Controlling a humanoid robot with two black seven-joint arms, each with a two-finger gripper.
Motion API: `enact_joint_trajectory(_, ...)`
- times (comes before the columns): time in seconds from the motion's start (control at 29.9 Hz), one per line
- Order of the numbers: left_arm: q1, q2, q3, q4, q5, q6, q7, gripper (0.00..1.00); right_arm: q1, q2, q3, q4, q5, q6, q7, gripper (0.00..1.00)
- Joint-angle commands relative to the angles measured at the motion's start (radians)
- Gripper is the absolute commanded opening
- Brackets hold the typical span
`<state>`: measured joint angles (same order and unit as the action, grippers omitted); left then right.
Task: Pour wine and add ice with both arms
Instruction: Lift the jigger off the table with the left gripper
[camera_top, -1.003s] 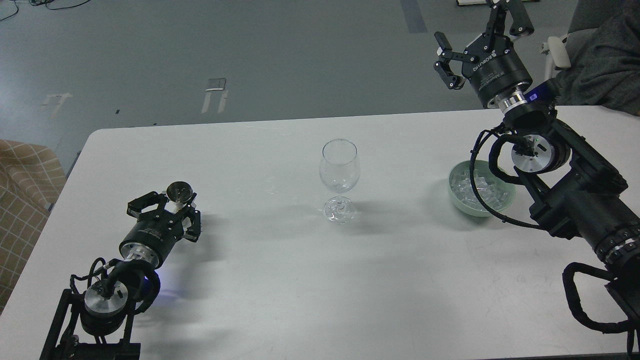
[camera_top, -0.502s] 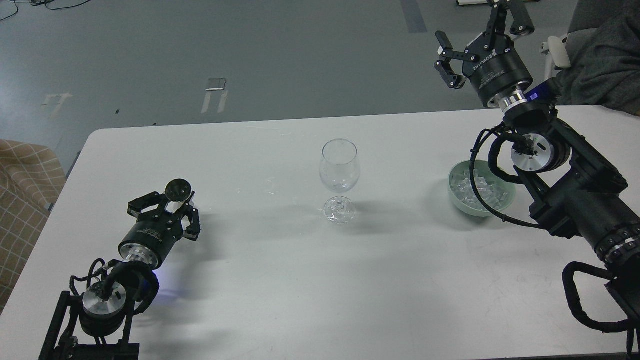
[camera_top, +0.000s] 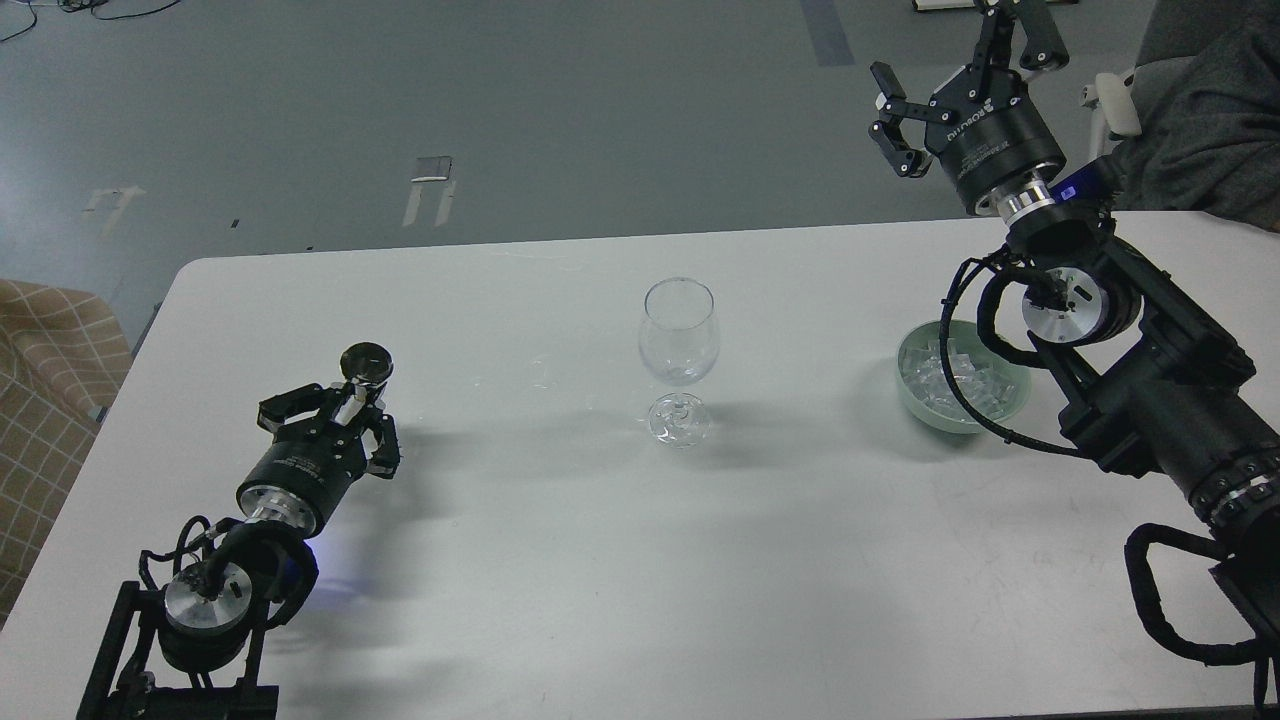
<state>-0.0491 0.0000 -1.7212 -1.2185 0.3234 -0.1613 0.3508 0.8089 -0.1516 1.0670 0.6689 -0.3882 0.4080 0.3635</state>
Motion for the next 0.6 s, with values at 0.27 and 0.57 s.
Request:
enact_joint_trajectory(0.27, -0.002, 0.0, 0.0, -0.012, -0.001, -0.001, 0.01, 0.0, 0.0, 0.006, -0.001, 0.0, 0.0, 0.0, 0.0, 1.0)
enact_joint_trajectory(0.57, -0.011, 0.0, 0.008, -0.059, -0.012, 0.011, 0.011, 0.0, 0.0, 0.006, -0.001, 0.0, 0.0, -0.002, -0.002, 1.0)
